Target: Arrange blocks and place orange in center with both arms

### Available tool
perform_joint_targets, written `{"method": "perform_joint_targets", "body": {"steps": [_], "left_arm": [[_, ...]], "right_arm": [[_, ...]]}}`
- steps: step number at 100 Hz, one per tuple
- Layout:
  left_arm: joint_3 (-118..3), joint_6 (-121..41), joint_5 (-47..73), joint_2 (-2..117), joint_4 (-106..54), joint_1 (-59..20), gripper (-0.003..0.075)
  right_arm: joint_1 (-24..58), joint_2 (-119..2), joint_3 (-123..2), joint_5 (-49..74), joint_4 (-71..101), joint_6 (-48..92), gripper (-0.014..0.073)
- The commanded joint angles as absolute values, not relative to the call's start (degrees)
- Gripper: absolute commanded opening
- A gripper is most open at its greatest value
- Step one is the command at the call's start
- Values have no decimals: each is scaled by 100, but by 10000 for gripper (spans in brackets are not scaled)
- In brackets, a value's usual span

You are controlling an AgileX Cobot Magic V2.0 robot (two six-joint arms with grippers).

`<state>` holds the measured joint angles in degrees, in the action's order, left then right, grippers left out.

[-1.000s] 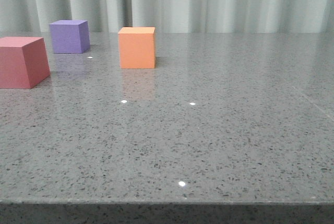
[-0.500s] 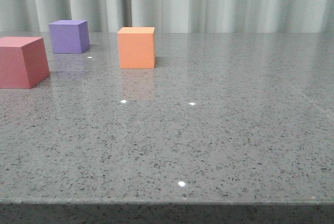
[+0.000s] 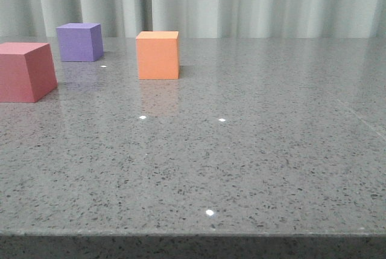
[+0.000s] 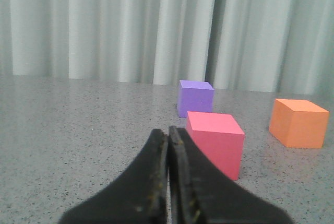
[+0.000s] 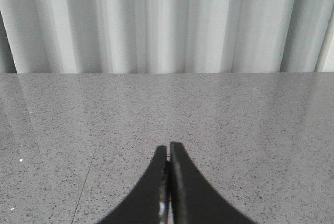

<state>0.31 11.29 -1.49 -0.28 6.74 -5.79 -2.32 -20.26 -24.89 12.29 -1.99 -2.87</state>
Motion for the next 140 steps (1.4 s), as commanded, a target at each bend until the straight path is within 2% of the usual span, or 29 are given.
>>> {"method": "perform_joint_targets", "body": {"steps": [1, 21, 42, 53, 71, 89, 108, 140], "left_arm": [[276, 1141, -621, -211, 625, -579, -20], [-94, 1141, -346, -118, 473, -579, -20], [-1552, 1141, 668, 638, 474, -579, -20], [-2644, 1141, 1447, 1434, 548, -579, -20], [-4618, 1141, 3454, 3160, 635, -579, -20], [-5958, 1141, 4600, 4458, 635, -579, -20], [-6609, 1141, 5082, 5217, 622, -579, -20], [-6638, 1141, 5107, 5595, 612, -579, -20]], "right_arm": [[-273, -2061, -2634, 728, -225, -231, -68], [-273, -2061, -2634, 728, -225, -231, -68], [-273, -2061, -2634, 728, -225, -231, -68], [-273, -2061, -2634, 728, -225, -231, -68], [-273, -2061, -2634, 728, -225, -231, -68], [-273, -2061, -2634, 728, -225, -231, -68], [-273, -2061, -2634, 728, -225, -231, -68], [-273, -2061, -2634, 728, -225, -231, -68]]}}
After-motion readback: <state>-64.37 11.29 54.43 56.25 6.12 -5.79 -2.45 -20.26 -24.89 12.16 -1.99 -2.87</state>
